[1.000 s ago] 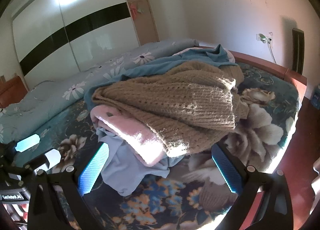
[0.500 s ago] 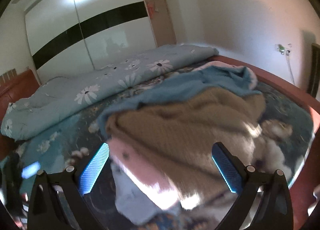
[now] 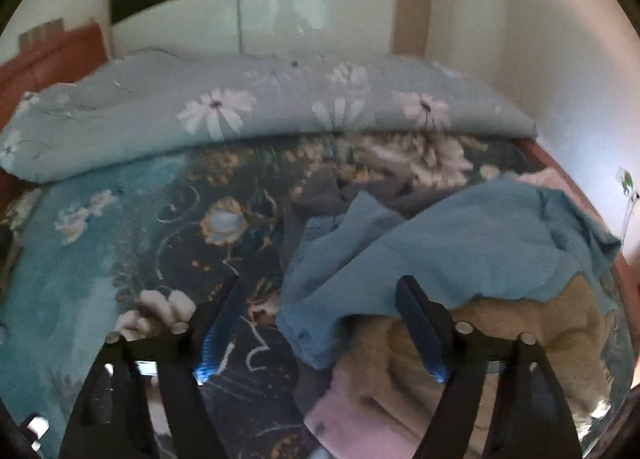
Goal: Fold clothes
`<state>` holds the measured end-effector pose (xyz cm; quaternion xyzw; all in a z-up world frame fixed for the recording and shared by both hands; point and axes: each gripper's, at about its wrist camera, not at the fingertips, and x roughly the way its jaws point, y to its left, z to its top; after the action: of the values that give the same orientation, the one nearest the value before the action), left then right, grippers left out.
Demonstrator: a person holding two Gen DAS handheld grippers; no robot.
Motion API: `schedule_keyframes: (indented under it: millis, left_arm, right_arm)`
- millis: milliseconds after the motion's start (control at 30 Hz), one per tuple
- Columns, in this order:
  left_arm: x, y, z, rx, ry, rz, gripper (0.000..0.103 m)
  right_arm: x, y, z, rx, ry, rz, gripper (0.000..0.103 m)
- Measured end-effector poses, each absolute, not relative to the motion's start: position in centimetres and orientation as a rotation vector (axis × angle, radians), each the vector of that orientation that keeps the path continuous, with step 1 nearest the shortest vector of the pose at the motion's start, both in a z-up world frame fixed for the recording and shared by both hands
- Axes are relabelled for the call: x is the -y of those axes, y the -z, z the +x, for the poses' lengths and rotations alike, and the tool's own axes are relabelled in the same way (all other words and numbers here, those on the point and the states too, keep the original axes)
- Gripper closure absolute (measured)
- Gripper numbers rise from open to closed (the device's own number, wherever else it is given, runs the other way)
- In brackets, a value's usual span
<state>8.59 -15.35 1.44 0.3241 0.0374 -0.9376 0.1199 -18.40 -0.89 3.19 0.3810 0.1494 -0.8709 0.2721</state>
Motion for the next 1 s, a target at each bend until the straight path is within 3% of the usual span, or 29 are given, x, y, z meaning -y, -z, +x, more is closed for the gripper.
schedule_keyframes:
  millis: [33,100,200,367,533,767,1000]
  left_arm:
    - [15.8,-1.3,8.9,-0.119,2.733,0.945,0.0]
    - [16.3,-1.2,9.4,-0.129,2.723,0.941,0.0]
    - [17.2,-1.1,10.1,-0.158,2.712,0.936,0.0]
    - [18.8,-0.7,11.3,-0.23,2.705,0.923,0.0]
    - [20.9,-0.5,12.6,-0.316,2.684,0.894,0.0]
    - [25.6,-1.3,16.7,-0.431,2.619,0.783,0.0]
    - [31.7,-2.4,26.5,-0.452,2.439,0.649,0.0]
  right_arm:
    - [1.3,-2.8,-18.4,-0.435,2.359,1.038,0.037]
    - [1.5,-2.3,-19.0,-0.461,2.384,1.062,0.061]
    - [0.0,-2.6,-20.4,-0.335,2.385,1.113,0.084]
    - [-2.3,-4.8,-20.8,-0.068,2.318,1.125,0.089]
    - [-1.9,-9.9,-18.5,0.027,2.24,0.99,0.09]
    - [7.4,-13.4,-11.1,0.027,1.928,0.859,0.09]
    - [23.2,-9.7,-0.3,-0.027,1.558,0.866,0.091]
